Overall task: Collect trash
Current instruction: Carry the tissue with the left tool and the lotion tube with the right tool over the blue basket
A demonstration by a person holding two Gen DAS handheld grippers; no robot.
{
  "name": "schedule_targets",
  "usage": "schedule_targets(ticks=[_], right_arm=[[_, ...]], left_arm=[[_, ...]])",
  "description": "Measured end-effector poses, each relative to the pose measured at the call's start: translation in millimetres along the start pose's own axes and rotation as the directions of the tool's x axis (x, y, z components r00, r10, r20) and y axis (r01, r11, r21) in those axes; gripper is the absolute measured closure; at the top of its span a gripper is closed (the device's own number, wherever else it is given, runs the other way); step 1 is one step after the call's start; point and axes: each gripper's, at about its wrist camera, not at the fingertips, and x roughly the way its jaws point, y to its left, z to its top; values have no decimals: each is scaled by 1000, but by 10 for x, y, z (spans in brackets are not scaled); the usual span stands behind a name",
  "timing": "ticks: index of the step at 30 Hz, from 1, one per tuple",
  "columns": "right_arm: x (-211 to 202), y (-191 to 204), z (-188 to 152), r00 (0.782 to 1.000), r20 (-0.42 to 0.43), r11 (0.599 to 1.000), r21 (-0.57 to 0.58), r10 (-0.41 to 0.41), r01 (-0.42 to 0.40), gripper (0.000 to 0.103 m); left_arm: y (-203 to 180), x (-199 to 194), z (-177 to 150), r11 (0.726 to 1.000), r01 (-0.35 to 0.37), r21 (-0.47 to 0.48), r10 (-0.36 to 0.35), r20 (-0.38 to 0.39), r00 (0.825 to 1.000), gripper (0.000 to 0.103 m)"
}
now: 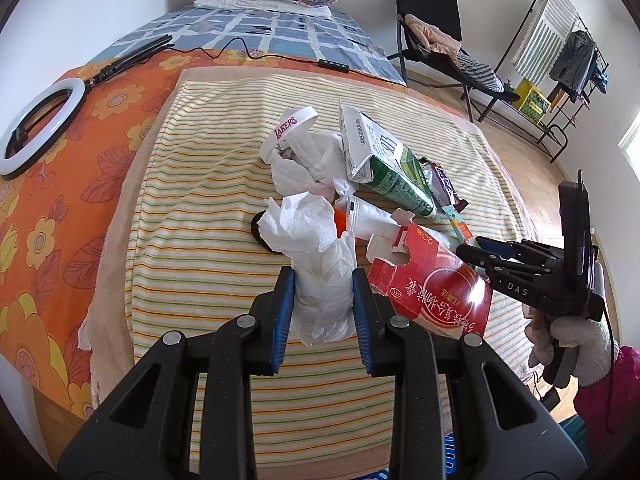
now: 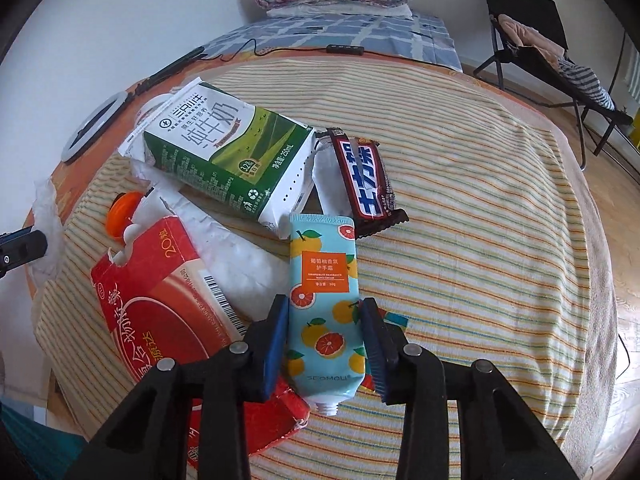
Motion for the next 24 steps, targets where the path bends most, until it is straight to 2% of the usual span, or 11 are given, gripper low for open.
schedule_targets(ticks=[7, 13, 24], right_arm=[[-282, -16, 5, 997, 74, 999, 37, -2, -1, 66], [-662, 77, -65, 990, 137, 999, 29, 10, -14, 66], [-1229, 444, -628, 981, 151, 993, -17, 120, -119, 66]], left_arm=[[-97, -131, -41, 999, 30, 11, -30, 11, 999, 75], [-228, -317, -210, 998, 55, 34, -55, 17, 998, 75], [-488, -596, -783, 991, 80, 103, -78, -21, 997, 75]])
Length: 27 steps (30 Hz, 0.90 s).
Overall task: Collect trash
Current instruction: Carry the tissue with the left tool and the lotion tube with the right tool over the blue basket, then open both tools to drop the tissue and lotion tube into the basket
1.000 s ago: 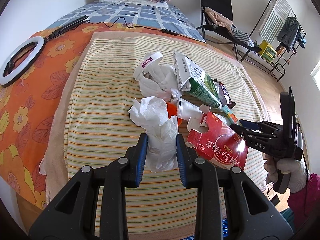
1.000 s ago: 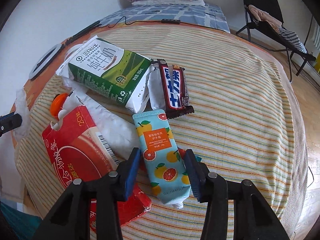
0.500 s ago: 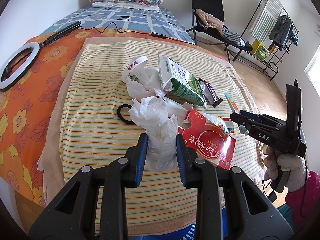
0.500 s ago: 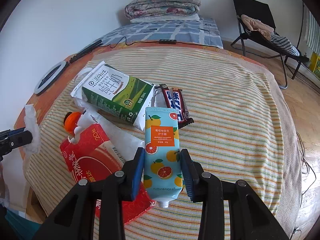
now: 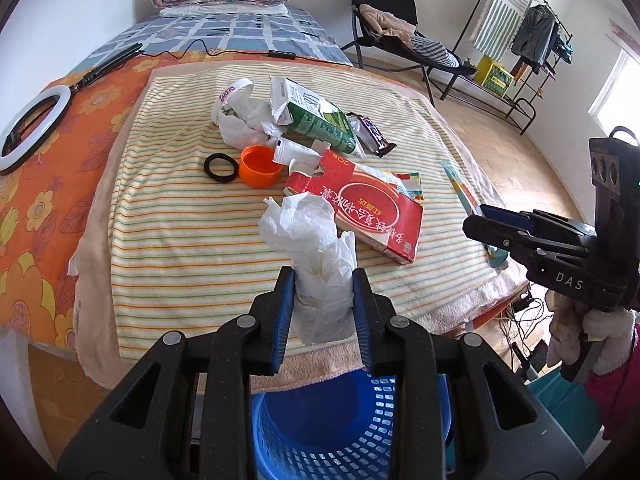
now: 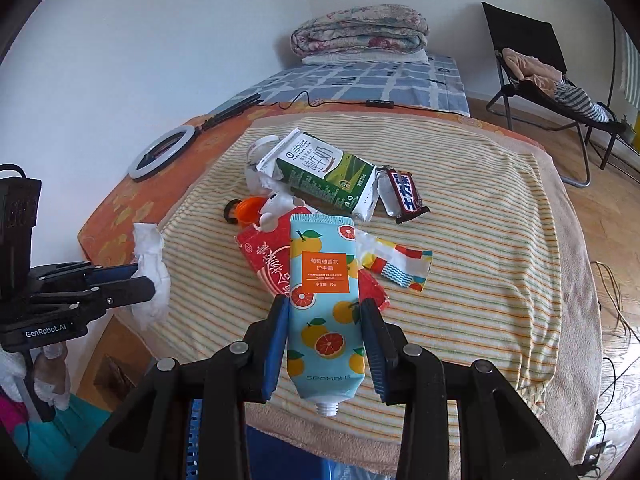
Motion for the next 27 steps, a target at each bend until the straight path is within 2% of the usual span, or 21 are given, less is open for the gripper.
schedule_targets(ticks=[11, 20, 27], right_arm=[[-277, 343, -670, 998, -40, 999, -33, 41, -42, 66], [-168, 501, -1138, 991, -124, 997, -55, 54, -61, 66], [-16, 555, -1396, 982, -185, 996, -75, 42, -57, 66]], left_arm=[[-141, -2, -683, 1000, 7, 27, -5, -92, 996, 75], [-151, 184, -1145, 1000, -3, 23, 7, -181, 983, 75], [-72, 340, -1344, 1000, -8, 8, 9, -244, 970, 75]])
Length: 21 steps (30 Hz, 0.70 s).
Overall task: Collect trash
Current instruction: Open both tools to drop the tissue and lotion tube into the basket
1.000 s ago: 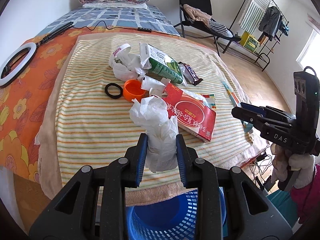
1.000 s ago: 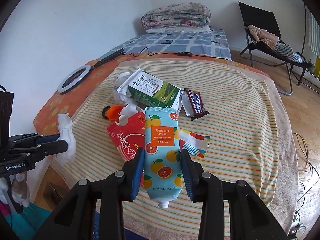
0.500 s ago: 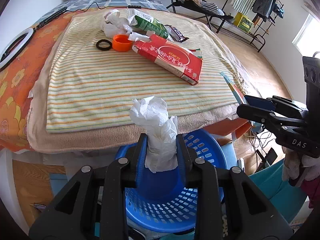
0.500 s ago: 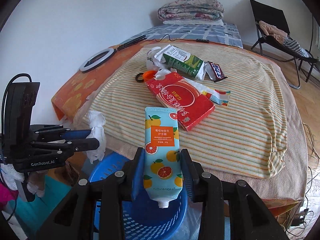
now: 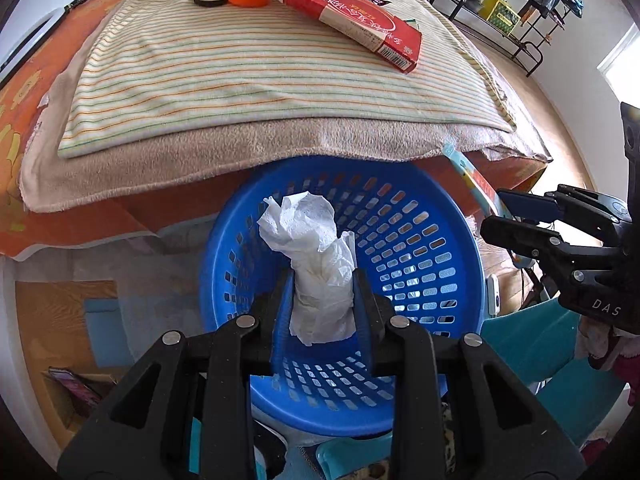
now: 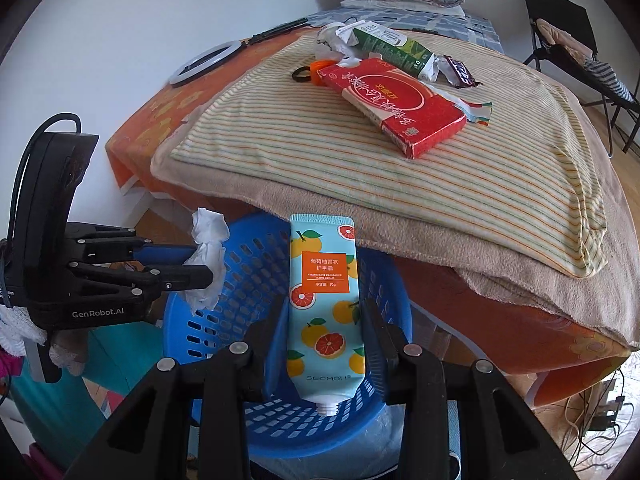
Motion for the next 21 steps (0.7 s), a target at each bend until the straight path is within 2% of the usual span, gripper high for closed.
schedule_targets(ticks=[4, 5, 6, 7, 10, 14, 17, 21], right_arm=[[109, -9, -109, 999, -35, 1000, 0, -4, 4, 66], [141, -6, -133, 999, -45, 1000, 0, -4, 4, 65], [164, -11, -148, 998, -55, 1000, 0, -4, 4, 65], [185, -17, -163, 998, -64, 1000, -2, -2, 1, 65], [215, -26, -188, 997, -75, 1000, -4, -7, 6, 65], [201, -46, -191, 998, -64, 1000, -2, -20, 20, 51], [172, -58, -169, 998, -50, 1000, -1, -27, 27, 49], [141, -37, -123, 999, -30, 999, -10, -42, 42, 36]], left_arm=[[4, 53, -12, 1000, -3, 2, 3, -18, 1000, 75], [-1, 70, -4, 1000, -3, 3, 3, -23, 1000, 71], [0, 84, 2, 1000, -2, 2, 2, -26, 1000, 62], [3, 97, 8, 1000, -2, 0, 2, -26, 1000, 59], [-2, 121, 5, 1000, -6, 4, 6, -30, 1000, 58], [1, 132, 9, 1000, -10, 0, 10, -32, 999, 54], [8, 102, 24, 1000, -16, -1, 16, -19, 1000, 54], [33, 61, 58, 1000, -19, -12, 19, -3, 1000, 54]])
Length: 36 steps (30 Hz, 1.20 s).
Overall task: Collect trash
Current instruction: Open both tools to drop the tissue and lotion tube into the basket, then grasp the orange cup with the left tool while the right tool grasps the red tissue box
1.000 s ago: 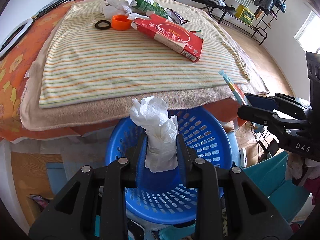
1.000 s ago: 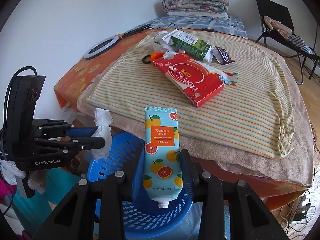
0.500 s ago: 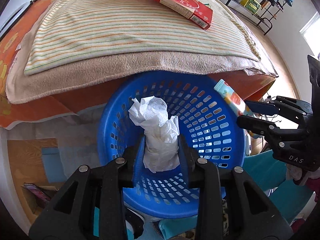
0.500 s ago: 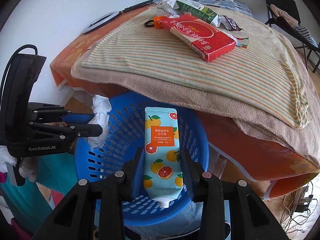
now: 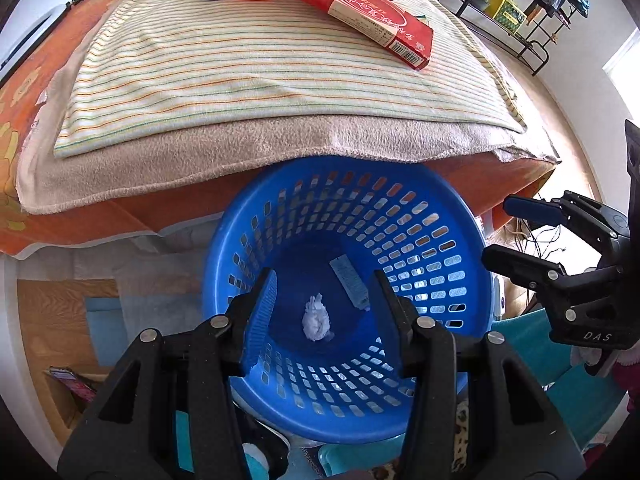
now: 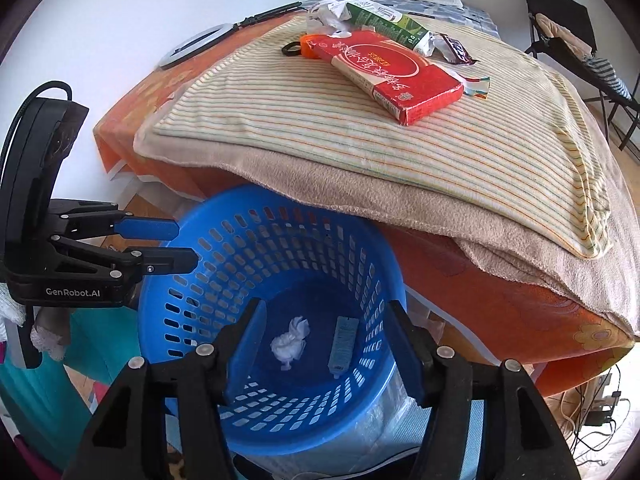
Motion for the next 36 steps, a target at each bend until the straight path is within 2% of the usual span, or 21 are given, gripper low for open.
schedule_targets(ticks=[6, 15, 22, 26, 31, 36], right_arm=[[-56, 27, 59, 999, 32, 1000, -20, -24, 24, 20], [-225, -32, 302, 994, 93, 998, -28, -53, 56, 15], [-337, -165, 627, 987, 145, 997, -25, -67, 71, 10], [-355, -186, 821, 978, 187, 993, -63, -90, 103, 4], [-234, -157, 1080, 968, 210, 978, -124, -138, 166, 4], [-31, -126, 1250, 971, 189, 971, -159, -147, 178, 4]], left_arm=[[14, -79, 114, 1000, -5, -7, 6, 29, 1000, 54], [68, -349, 539, 1000, -5, -22, 7, 112, 994, 54], [177, -505, 997, 999, -35, -31, 40, 175, 984, 54], [307, -505, 1263, 997, -41, -69, 54, 192, 980, 54], [479, -458, 1574, 993, -44, -113, 67, 209, 976, 54], [559, -387, 1806, 991, -55, -121, 81, 218, 973, 54]])
